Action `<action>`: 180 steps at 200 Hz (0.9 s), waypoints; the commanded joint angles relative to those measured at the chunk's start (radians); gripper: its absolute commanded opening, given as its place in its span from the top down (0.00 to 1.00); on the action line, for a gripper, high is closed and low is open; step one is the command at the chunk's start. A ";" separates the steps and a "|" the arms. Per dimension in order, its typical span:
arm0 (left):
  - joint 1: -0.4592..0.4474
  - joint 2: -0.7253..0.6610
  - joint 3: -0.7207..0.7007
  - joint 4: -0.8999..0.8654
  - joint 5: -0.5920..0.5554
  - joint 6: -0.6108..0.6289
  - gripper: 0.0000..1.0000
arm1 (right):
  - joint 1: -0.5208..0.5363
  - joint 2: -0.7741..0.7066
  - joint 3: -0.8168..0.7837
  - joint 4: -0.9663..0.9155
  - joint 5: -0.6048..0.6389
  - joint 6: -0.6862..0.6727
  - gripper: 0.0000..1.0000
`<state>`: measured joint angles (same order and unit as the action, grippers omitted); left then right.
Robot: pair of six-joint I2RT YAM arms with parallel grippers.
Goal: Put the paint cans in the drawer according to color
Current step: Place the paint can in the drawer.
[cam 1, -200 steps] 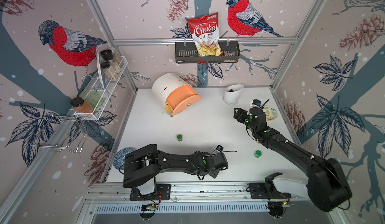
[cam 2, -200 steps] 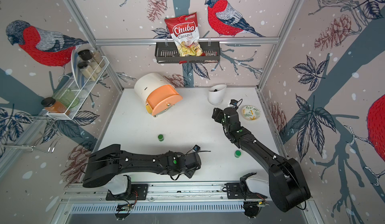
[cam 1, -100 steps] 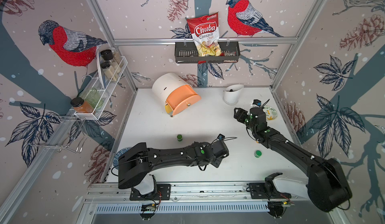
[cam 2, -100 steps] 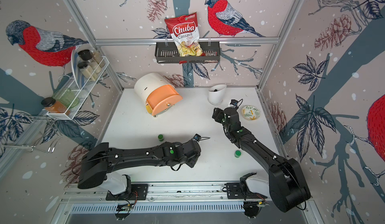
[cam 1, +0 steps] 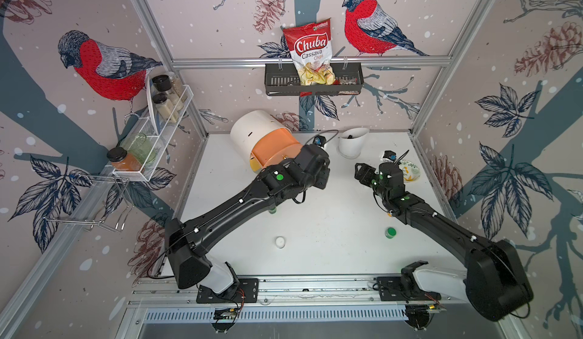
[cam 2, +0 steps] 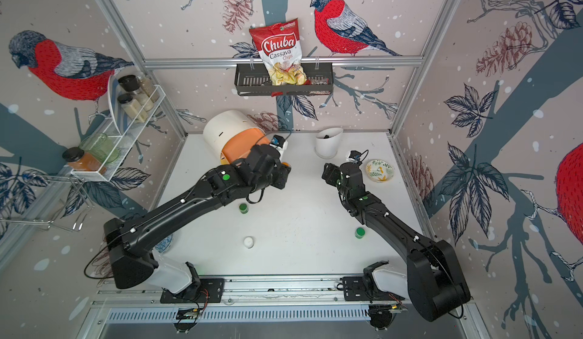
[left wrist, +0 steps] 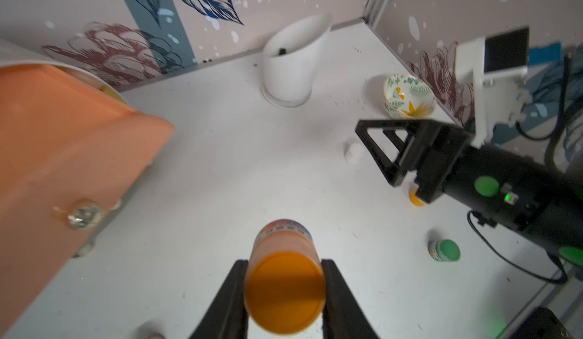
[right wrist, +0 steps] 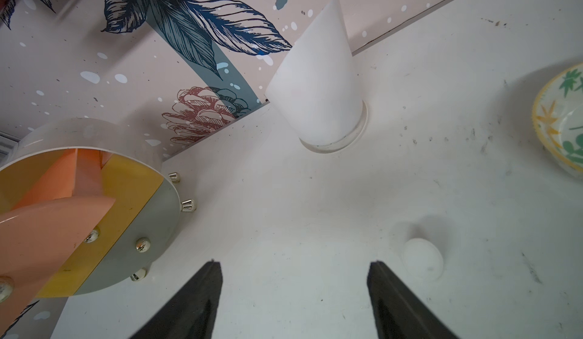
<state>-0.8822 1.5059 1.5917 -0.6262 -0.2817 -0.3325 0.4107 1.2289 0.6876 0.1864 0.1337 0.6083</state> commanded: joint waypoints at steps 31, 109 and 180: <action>0.206 0.009 0.130 -0.084 -0.029 0.052 0.72 | -0.013 0.001 0.001 0.022 -0.015 0.015 0.22; 0.432 0.153 0.306 -0.155 -0.023 0.056 0.72 | -0.016 0.001 0.000 0.022 -0.018 0.018 0.22; 0.470 0.260 0.335 -0.232 0.047 0.082 0.72 | -0.017 -0.002 -0.003 0.022 -0.020 0.021 0.23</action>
<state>-0.4236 1.7447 1.9125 -0.8219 -0.2680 -0.2817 0.3923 1.2293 0.6861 0.1864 0.1200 0.6266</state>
